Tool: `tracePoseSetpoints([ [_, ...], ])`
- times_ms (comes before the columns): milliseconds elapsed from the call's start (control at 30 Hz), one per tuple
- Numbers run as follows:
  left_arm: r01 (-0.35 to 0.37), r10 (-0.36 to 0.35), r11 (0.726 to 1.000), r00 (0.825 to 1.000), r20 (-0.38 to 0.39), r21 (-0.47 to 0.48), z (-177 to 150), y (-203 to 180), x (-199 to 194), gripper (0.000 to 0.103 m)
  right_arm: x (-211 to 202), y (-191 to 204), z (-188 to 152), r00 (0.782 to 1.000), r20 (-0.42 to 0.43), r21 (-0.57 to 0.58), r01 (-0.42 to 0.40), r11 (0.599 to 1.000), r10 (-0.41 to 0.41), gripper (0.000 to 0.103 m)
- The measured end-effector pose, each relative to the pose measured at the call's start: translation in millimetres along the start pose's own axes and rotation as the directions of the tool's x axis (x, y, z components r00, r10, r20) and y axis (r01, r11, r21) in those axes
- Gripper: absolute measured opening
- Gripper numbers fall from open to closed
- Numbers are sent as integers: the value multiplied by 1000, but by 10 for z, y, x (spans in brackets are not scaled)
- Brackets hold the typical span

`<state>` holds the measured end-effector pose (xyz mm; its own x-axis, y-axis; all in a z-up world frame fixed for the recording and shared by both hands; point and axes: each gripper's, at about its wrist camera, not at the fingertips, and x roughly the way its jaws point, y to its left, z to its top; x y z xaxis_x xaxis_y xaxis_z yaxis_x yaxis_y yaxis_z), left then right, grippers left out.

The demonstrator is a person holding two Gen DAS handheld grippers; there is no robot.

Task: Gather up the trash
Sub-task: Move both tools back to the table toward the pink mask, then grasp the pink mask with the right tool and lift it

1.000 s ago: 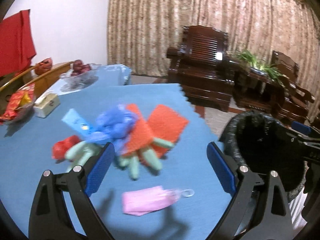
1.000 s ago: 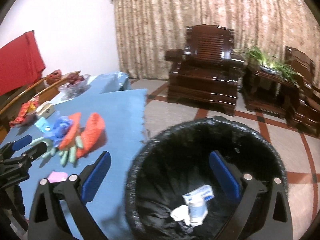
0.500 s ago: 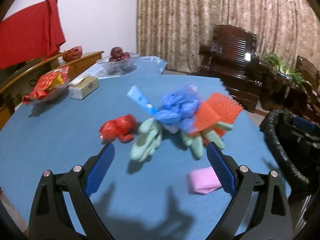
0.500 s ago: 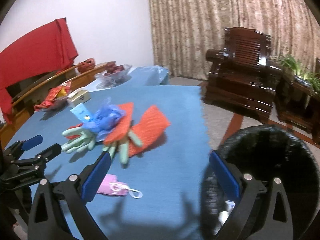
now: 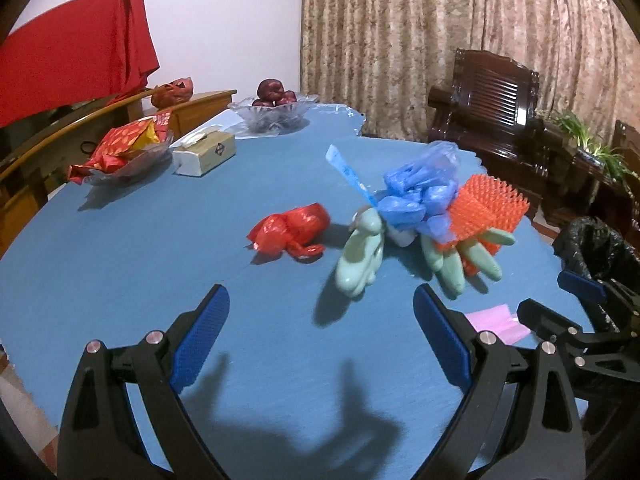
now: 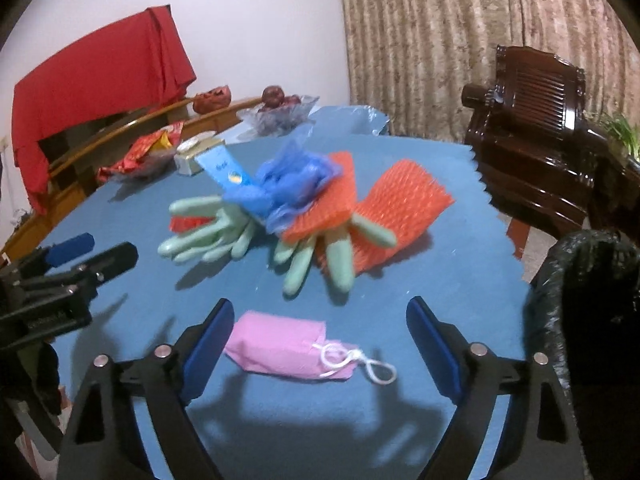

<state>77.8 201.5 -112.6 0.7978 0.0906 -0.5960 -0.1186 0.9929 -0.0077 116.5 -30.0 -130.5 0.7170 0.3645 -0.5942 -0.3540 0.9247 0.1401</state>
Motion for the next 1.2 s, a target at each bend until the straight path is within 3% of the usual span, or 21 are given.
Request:
tracePoseSetpoints([
  [200, -5, 5, 1000, 1000, -14, -14, -32, 71, 35, 91, 129, 37, -104, 999, -54, -1, -1, 1000, 1, 78],
  [367, -7, 6, 1000, 1000, -25, -18, -65, 85, 58, 91, 232, 63, -155, 994, -106, 1, -14, 1000, 14, 63],
  [467, -6, 6, 1000, 1000, -30, -20, -72, 85, 77, 91, 270, 76, -182, 991, -132, -4, -33, 999, 32, 44],
  [533, -4, 4, 1000, 999, -33, -21, -72, 75, 84, 91, 274, 85, -190, 989, -141, -7, -51, 999, 50, 24],
  [633, -1, 0, 1000, 999, -35, -18, -67, 51, 98, 91, 266, 81, -182, 989, -139, -11, -60, 998, 58, 8],
  [833, 7, -7, 1000, 999, -35, -13, -51, -9, 93, 91, 179, -7, -109, 991, -112, 17, -73, 997, 75, 4],
  [1200, 34, -34, 999, 999, -17, -2, 48, -151, 90, 91, 36, -312, 195, 999, -32, 50, -2, 999, 4, 4],
])
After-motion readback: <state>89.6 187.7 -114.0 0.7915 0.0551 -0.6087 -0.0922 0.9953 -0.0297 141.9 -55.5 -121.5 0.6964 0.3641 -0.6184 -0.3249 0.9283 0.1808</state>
